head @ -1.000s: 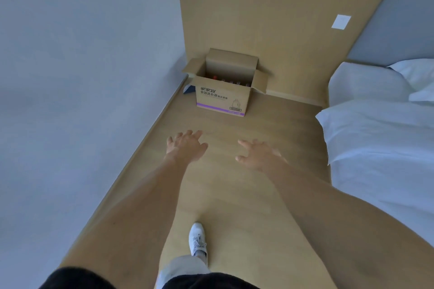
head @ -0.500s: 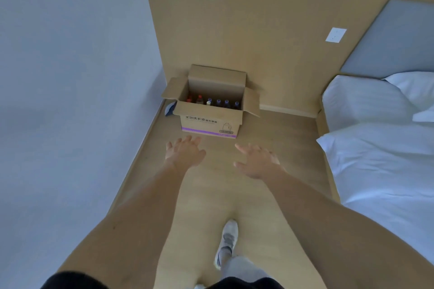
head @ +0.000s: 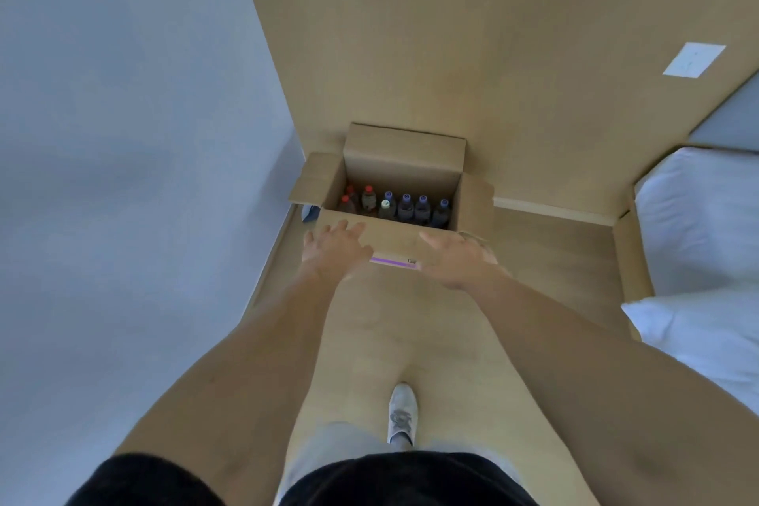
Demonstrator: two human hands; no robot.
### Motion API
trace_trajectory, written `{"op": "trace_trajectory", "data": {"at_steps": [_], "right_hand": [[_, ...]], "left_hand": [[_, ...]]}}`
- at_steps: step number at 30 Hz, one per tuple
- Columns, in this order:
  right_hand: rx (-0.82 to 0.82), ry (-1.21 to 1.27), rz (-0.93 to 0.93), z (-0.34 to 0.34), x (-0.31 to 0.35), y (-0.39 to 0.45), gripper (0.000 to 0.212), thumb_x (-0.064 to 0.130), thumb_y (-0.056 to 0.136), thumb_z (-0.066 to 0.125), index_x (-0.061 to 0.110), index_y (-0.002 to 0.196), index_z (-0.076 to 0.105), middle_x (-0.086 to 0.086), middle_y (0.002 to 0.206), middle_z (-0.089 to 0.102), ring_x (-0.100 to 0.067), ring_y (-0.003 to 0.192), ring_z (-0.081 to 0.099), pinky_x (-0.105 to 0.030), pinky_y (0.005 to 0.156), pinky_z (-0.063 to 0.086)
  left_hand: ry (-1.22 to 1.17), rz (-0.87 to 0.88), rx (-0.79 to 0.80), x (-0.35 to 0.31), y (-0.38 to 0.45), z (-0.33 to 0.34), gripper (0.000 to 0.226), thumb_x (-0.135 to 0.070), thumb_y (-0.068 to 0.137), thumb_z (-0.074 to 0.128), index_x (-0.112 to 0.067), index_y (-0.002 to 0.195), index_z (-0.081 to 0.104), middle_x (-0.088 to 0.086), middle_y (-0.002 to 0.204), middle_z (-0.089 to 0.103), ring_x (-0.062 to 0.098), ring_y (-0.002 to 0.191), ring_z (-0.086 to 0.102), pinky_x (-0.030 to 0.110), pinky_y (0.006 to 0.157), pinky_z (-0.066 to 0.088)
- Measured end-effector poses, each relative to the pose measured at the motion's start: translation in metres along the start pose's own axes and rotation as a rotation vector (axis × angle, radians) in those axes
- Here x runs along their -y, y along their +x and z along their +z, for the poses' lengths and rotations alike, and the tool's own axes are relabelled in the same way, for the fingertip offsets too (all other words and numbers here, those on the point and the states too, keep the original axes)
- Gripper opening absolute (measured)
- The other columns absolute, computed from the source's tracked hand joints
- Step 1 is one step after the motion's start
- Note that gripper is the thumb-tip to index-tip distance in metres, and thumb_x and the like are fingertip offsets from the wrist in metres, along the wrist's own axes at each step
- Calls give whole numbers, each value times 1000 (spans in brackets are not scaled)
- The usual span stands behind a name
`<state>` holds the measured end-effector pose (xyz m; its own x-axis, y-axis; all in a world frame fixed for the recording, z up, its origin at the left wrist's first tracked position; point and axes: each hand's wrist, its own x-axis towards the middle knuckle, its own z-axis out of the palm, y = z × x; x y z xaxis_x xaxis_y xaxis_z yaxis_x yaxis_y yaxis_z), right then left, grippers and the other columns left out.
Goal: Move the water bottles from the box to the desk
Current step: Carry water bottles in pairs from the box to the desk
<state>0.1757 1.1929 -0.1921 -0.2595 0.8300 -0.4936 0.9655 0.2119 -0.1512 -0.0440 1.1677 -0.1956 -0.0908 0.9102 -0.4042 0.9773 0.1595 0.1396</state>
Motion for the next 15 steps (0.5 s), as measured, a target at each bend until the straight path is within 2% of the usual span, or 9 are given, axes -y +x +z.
{"op": "trace_trajectory", "data": {"at_steps": [4,8,15], "right_hand": [[39,9,14,-23,-8,49,68,64,92,40,43,153,21,-5,157,33,-32,138,39,-49,107,34],[84,19,59,-37,-18,91,69,65,94,36,42,155,14,-5,159,27,-34,139,36,-50,108,34],[76,37,118,-65,-27,167,68,66,95,37,42,155,16,-3,161,25,-32,141,35,-48,111,34]], "left_hand": [[0,-19,35,-6,51,-15,56,-43,96,41,-30,150,36,1,153,40,31,138,37,52,109,29],[18,-2,57,-3,98,-28,59,-43,96,40,-34,154,30,1,151,42,33,137,39,51,109,30],[-55,-20,70,19,198,-49,56,-42,98,40,-35,153,31,-1,151,41,29,136,40,53,111,29]]}}
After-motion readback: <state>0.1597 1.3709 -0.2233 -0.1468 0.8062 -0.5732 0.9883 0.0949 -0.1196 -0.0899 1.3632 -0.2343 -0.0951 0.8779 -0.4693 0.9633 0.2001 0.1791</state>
